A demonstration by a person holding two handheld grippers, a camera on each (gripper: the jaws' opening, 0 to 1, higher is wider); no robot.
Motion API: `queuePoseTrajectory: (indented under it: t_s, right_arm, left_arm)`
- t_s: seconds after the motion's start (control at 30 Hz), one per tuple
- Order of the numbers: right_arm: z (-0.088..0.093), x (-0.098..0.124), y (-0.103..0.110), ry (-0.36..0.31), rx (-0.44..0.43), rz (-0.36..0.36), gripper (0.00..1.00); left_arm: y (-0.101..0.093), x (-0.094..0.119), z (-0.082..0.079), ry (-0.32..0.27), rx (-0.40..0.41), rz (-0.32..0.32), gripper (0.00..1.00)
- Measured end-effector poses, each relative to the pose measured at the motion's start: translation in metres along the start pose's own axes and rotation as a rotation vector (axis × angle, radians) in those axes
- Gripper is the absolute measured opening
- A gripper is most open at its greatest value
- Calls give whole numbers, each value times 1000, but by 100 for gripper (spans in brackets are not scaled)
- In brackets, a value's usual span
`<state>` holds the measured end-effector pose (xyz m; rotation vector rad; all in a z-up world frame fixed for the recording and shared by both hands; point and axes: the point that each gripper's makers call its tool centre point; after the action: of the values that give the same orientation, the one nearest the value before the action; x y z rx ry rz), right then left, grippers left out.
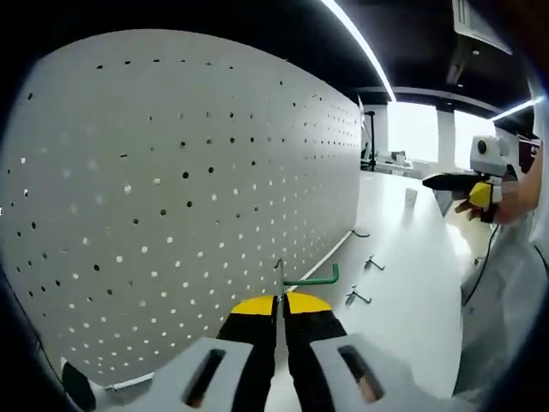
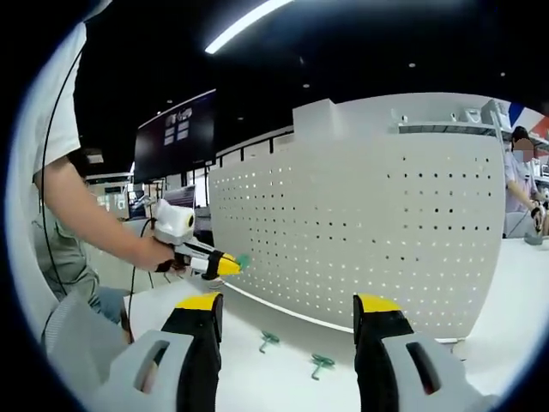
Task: Insert the hook assembly into the mounting plate slot until the hook locks in place.
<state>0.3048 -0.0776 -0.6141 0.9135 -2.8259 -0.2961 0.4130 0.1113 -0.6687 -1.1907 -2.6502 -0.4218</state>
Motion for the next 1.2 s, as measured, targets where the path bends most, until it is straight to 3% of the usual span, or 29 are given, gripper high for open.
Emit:
queuePoseTrajectory:
  t_s: [0.13, 0.27, 0.37, 0.43, 0.47, 0.57, 0.73, 0.93, 1.2]
  right_arm:
    - [0, -1, 3, 2, -1, -5, 60]
    - [0, -2, 4, 2, 1, -10, 60]
    - [1, -2, 5, 4, 0, -13, 60]
    - [1, -2, 5, 7, 3, -14, 60]
    - [2, -2, 5, 7, 4, -15, 60]
    - [2, -1, 6, 7, 3, -15, 60]
    - [5, -1, 9, 13, 2, -21, 60]
    - [6, -2, 8, 15, 1, -20, 60]
    - [5, -3, 9, 14, 7, -24, 60]
  left_arm:
    - [-1, 2, -5, -32, 19, -25, 2]
    - [0, 7, -17, -100, 84, -59, 3]
    - [-5, 9, -23, -119, 80, -52, 3]
    - [-5, 12, -30, -148, 94, -62, 3]
    - [-3, 15, -39, -191, 122, -77, 3]
    - [-5, 19, -47, -208, 105, -83, 3]
    - [-6, 25, -69, -289, 113, -100, 3]
    - [-12, 30, -85, -330, 113, -106, 3]
    - [-18, 28, -87, -330, 114, -103, 3]
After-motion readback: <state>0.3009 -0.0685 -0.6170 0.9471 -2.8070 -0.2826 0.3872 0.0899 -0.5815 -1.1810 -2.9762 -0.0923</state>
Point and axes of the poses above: the point that each gripper's makers call its tool centre point, and the gripper's own axes: x roughly backward along the fingers, y roughly to its left, z roughly out of its underside, and after that the axes turned 11 degrees about -x, right-handed
